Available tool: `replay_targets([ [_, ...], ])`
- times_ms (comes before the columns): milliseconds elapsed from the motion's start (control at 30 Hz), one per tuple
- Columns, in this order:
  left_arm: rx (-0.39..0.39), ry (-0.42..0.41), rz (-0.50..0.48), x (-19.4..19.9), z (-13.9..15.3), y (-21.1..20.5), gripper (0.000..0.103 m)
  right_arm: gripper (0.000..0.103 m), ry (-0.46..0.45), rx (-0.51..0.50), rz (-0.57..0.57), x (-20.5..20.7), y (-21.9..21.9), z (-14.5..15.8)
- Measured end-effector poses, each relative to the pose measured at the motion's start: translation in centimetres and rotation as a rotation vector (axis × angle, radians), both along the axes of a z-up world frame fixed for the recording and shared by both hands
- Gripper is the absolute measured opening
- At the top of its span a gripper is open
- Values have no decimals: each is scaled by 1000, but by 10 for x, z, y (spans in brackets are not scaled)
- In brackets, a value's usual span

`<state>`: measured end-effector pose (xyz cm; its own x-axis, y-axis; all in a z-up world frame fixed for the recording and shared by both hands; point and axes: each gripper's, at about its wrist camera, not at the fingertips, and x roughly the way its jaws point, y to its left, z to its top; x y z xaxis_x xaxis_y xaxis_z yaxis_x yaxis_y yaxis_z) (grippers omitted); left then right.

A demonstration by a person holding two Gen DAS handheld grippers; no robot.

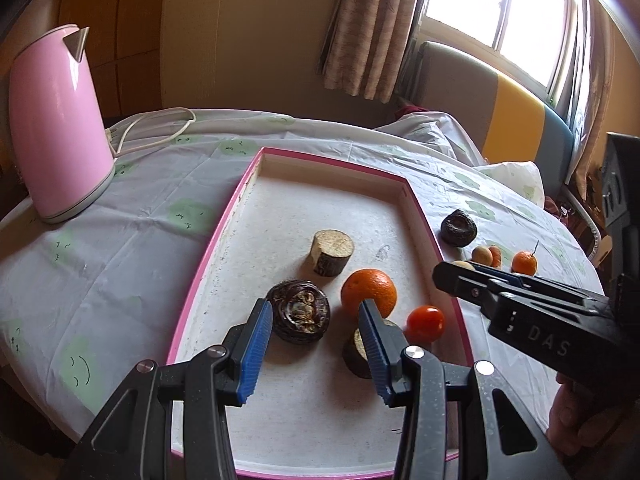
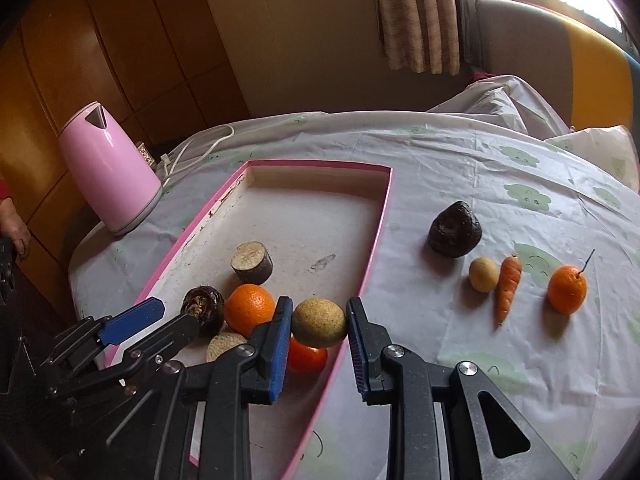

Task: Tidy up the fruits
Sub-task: 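Lower the yellow potato into the pink tray and open the right gripper, then move the right gripper to the stemmed mandarin and close on it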

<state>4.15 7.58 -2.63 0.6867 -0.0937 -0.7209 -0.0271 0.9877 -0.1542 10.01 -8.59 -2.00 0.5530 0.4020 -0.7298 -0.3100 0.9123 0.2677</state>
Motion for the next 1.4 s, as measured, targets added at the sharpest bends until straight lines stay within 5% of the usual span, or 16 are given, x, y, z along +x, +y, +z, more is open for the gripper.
replay_targets([
  [500,-7,-8,10,-3,0,5,45,39,15,10,3,-4,17,-11],
  [1033,-7,0,-87,-3,8,-33,45,46,22,29,-244,-39,-75,-22],
  [1300,17,-7,-186,1,10,-66,45,24,42,47,-339,-34,-117,-31],
  [1400,12,-12,-226,4,11,-77,45,24,41,50,-371,-33,-130,-32],
])
